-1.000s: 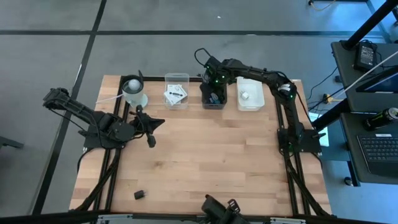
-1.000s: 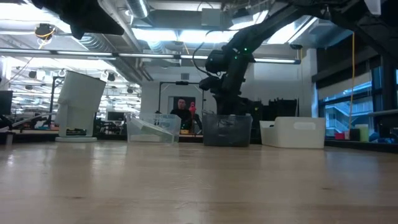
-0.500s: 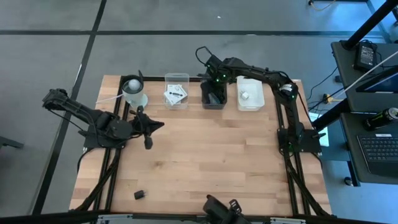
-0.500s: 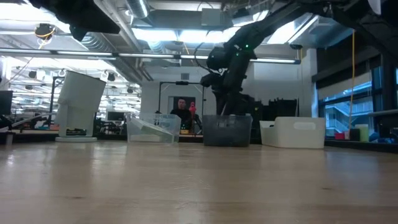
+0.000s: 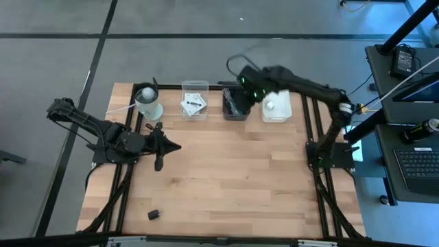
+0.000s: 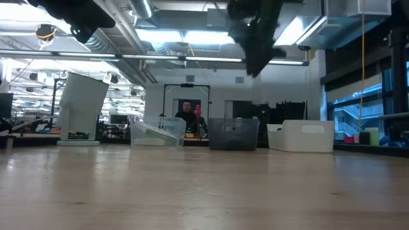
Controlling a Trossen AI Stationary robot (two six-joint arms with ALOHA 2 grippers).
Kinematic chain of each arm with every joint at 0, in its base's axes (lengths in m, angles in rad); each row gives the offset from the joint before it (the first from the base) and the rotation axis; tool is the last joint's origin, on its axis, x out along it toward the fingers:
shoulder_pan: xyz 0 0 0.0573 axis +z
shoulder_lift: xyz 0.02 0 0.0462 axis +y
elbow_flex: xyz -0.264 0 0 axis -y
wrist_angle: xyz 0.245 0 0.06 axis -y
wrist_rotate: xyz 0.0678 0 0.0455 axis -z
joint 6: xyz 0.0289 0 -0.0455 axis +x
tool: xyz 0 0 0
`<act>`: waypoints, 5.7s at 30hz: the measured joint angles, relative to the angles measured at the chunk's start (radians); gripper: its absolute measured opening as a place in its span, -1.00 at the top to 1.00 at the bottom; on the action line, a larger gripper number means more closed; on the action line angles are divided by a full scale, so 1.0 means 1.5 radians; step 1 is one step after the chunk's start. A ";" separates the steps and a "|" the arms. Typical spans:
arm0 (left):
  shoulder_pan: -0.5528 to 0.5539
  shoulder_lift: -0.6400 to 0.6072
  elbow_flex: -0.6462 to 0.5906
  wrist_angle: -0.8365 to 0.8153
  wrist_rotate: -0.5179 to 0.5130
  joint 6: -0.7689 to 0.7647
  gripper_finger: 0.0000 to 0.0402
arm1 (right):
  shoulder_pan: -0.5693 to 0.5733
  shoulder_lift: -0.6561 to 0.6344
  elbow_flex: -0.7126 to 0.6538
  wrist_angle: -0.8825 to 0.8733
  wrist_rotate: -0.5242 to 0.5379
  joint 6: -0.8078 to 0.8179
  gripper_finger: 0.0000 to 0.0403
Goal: Pick and place items into bin
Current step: Put the black charger adapter into the white bin
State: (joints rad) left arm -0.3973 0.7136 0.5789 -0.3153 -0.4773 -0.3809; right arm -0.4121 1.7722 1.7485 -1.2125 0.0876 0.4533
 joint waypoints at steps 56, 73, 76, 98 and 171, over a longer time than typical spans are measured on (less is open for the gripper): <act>-0.200 0.537 0.421 -0.488 0.138 -0.540 0.07 | 0.684 -0.287 -0.602 0.421 0.071 0.353 0.52; -0.407 0.675 0.420 -0.416 0.241 -0.693 0.11 | 0.684 -0.287 -0.602 0.422 0.122 0.337 0.52; -0.427 0.675 0.414 -0.415 0.240 -0.716 0.11 | 0.684 -0.287 -0.602 0.422 0.144 0.337 0.52; -0.436 0.675 0.308 -0.297 0.238 -0.749 0.12 | 0.682 -0.287 -0.602 0.432 0.204 0.340 0.52; 0.519 0.853 0.789 0.013 0.540 0.347 0.27 | 0.636 -0.600 -0.941 0.711 0.551 0.642 0.96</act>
State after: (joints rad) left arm 0.3811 1.9936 1.7621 -0.2962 0.3331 0.1402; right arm 0.5414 0.8729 0.3366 -0.1465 0.9146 1.4163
